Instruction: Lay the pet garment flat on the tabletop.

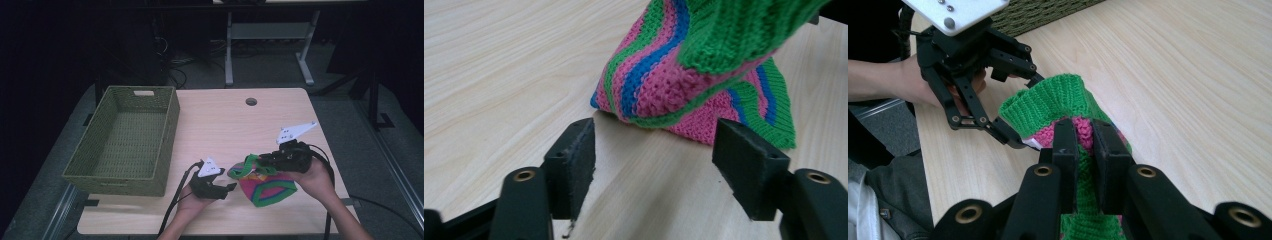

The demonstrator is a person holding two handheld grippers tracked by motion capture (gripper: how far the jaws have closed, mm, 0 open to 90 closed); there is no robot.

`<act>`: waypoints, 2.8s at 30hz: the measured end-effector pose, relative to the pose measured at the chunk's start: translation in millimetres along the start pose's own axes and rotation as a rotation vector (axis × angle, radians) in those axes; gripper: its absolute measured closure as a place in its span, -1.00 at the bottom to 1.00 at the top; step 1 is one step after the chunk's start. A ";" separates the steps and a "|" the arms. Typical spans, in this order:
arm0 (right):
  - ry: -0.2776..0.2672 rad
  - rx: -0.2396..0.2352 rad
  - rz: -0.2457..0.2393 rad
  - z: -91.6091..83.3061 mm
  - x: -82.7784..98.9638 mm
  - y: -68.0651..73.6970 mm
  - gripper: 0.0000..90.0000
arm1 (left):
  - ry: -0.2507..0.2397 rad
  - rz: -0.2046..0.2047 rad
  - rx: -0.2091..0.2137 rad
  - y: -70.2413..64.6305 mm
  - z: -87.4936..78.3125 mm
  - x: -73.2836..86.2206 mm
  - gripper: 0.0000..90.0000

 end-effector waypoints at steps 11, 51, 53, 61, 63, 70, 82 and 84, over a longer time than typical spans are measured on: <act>0.003 0.008 0.009 -3.3 3.7 -4.2 0.81 | -0.032 0.025 0.007 1.5 7.1 -5.7 0.35; -0.006 -0.016 0.058 17.7 -5.8 -13.3 0.81 | 0.022 0.013 -0.059 45.4 -32.7 -56.2 0.84; -0.011 0.007 0.071 20.0 -6.1 -21.8 0.81 | 0.044 0.019 -0.066 47.4 -28.0 -57.9 0.84; 0.015 0.060 0.110 26.4 -0.7 -42.8 0.81 | 0.083 0.010 -0.079 59.2 -4.5 -61.8 0.83; 0.020 0.068 0.117 26.6 1.5 -46.5 0.81 | 0.085 0.001 -0.079 62.8 0.5 -62.3 0.83; 0.029 0.076 0.120 27.1 8.7 -51.8 0.80 | 0.089 -0.013 -0.086 66.9 11.6 -66.0 0.83; 0.011 0.089 0.150 26.5 12.2 -68.3 0.78 | 0.101 -0.010 -0.087 67.9 18.3 -70.6 0.83; 0.010 0.091 0.158 25.9 12.5 -71.6 0.78 | 0.100 -0.011 -0.090 68.2 19.1 -71.0 0.83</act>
Point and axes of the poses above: each handheld gripper's, and its own axes: z roughly forward along the jaws, x roughly out of its underside, y roughly to its left, the point moved 5 cm from there along z, roughly forward along the jaws
